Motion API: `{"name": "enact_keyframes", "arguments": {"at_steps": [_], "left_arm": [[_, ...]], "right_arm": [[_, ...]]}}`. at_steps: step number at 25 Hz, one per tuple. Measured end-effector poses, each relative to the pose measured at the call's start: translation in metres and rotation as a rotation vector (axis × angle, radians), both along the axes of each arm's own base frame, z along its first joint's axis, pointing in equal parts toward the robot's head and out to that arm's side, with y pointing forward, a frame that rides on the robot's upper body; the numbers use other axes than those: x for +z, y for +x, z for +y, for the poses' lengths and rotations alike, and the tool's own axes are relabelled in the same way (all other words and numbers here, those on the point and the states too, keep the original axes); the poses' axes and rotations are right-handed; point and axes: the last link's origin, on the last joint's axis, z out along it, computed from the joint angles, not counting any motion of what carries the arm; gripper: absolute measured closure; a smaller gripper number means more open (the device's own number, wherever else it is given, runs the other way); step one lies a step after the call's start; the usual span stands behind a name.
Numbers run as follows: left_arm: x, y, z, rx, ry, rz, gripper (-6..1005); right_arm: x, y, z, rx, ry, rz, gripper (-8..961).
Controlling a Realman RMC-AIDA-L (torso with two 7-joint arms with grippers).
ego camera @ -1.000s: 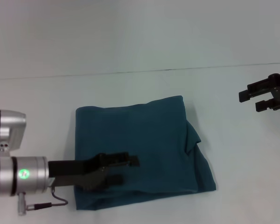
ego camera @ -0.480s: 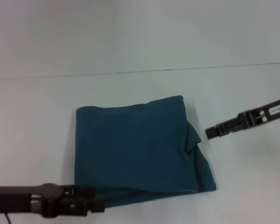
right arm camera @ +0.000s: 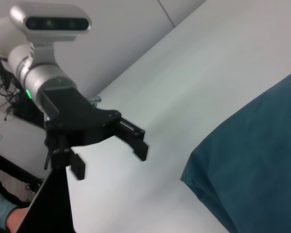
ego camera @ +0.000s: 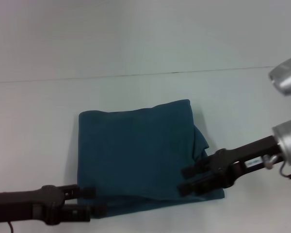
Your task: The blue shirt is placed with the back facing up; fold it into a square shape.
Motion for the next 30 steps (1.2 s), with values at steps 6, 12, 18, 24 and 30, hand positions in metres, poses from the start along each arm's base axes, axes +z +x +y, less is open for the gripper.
{"name": "enact_keyframes", "arguments": {"at_steps": [6, 12, 18, 24, 30], "left_arm": [[-0.007, -0.004, 0.011, 0.082, 0.029, 0.029, 80], [-0.01, -0.003, 0.013, 0.066, 0.032, 0.042, 80], [-0.014, -0.001, 0.015, 0.038, 0.028, 0.067, 80], [-0.016, 0.0, 0.015, -0.013, 0.044, 0.088, 80], [-0.016, 0.0, 0.015, -0.014, 0.045, 0.089, 80]], "right_arm": [[-0.022, -0.004, -0.003, 0.0, 0.0, 0.019, 209], [-0.022, -0.002, -0.004, -0.009, -0.003, 0.023, 209], [-0.021, 0.0, -0.006, -0.016, -0.007, 0.02, 209], [-0.021, 0.0, -0.006, -0.017, -0.008, 0.021, 209], [-0.02, 0.0, -0.006, -0.018, -0.007, 0.021, 209]]}}
